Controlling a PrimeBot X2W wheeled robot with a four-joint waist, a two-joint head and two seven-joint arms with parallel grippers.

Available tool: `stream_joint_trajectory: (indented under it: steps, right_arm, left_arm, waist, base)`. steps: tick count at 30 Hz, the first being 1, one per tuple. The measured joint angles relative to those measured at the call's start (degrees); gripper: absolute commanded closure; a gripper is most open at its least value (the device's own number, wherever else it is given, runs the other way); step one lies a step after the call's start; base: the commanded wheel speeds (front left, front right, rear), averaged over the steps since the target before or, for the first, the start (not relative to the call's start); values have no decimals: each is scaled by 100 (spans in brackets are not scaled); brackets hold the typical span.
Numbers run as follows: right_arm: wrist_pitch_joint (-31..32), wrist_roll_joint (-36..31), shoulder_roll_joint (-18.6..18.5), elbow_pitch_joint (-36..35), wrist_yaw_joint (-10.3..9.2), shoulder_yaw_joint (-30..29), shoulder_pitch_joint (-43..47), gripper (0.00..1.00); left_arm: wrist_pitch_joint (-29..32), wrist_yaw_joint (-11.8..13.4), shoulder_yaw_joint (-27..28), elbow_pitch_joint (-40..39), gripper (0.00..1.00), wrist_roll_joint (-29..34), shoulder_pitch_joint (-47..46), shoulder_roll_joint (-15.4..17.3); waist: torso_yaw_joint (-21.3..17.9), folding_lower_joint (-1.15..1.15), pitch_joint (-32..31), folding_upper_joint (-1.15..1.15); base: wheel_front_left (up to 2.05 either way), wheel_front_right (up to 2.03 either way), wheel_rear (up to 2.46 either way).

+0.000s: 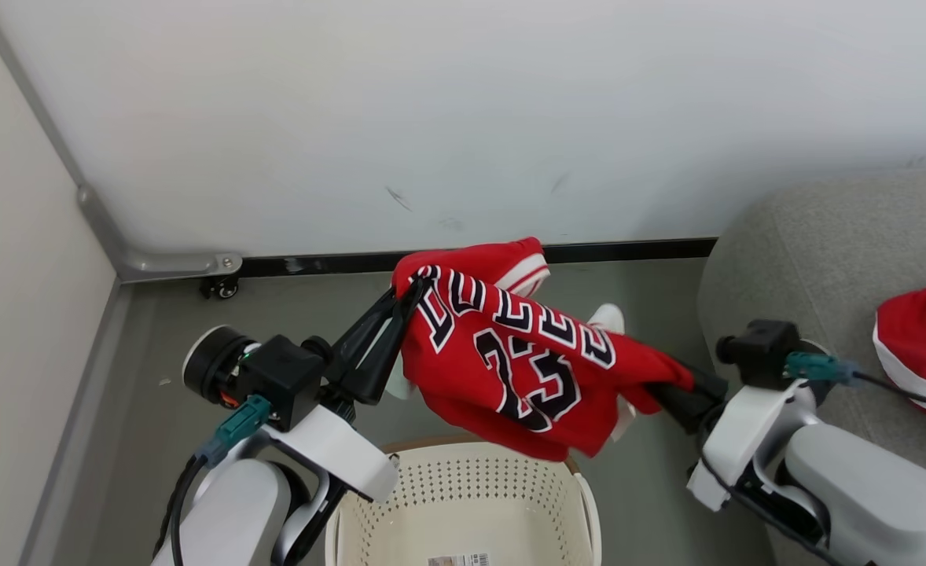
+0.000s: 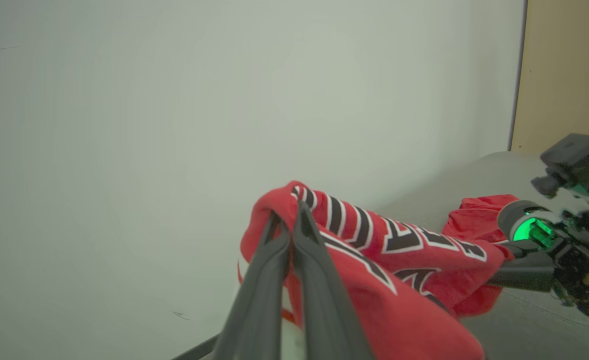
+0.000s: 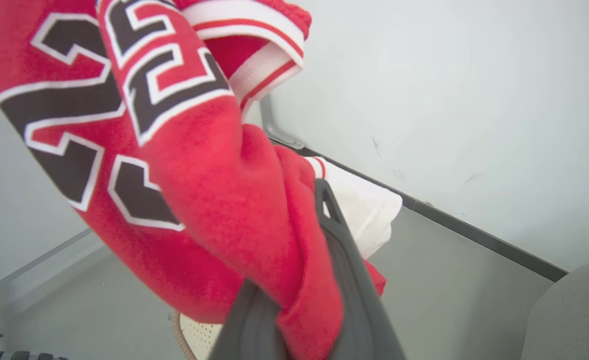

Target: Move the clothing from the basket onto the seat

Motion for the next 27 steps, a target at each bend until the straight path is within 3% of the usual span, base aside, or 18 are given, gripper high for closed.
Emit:
stream_joint_trajectory:
  steps: [9, 10, 12, 13, 27]
  right_arm:
    - [-188, 385, -255, -2, 0, -535, 13, 100]
    - [-188, 416, -265, -2, 0, -577, 14, 100]
    - [-192, 477, -266, -2, -1, -653, 14, 100]
    - [-194, 478, -267, -2, -1, -669, 14, 100]
    - [-245, 477, -431, -1, -1, -945, 7, 100]
  left_arm:
    - [-1, 0, 8, 249, 100, -105, 284, -3]
    - [-1, 0, 5, 264, 96, -112, 310, -11]
    - [-2, 0, -3, 293, 18, -157, 327, -34]
    - [-5, 0, -5, 294, 0, -160, 327, -46]
    - [-89, -16, -46, 281, 0, -263, 441, -47]
  waist:
    - [-293, 0, -11, 0]
    - [-324, 0, -11, 0]
    - [-386, 0, -13, 0]
    - [-414, 0, -13, 0]
    - [-689, 0, -26, 0]
  base:
    - [0, 0, 0]
    - [0, 0, 0]
    - [0, 0, 0]
    - [0, 0, 0]
    - [0, 0, 0]
